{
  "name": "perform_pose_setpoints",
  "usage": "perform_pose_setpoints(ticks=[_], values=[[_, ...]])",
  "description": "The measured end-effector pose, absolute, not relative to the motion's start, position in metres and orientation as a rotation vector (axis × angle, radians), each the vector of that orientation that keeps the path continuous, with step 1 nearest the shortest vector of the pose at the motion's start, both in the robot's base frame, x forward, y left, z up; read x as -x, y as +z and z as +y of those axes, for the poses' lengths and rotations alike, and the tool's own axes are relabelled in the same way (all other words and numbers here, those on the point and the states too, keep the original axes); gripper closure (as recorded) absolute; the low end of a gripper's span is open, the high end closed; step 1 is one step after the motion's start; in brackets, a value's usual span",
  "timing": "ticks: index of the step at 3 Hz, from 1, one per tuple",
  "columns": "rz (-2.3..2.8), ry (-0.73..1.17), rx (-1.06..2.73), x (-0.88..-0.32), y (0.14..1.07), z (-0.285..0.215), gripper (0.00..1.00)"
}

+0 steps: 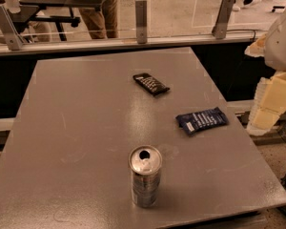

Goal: Knock redbull can over

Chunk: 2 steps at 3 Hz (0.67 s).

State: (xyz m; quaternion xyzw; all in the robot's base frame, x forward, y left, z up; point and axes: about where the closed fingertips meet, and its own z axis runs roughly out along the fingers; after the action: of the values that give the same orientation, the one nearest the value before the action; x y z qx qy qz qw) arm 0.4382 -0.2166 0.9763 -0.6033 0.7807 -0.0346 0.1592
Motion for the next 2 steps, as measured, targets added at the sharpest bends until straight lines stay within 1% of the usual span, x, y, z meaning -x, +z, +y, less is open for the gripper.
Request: perform_pose_setpoints(ticks=[1,2], values=[[2.231,-0.099,1.724,-0.438,0.976,-0.217,0.00],[2.146,-0.054,1.732,-0.430,0.975,-0.199,0.00]])
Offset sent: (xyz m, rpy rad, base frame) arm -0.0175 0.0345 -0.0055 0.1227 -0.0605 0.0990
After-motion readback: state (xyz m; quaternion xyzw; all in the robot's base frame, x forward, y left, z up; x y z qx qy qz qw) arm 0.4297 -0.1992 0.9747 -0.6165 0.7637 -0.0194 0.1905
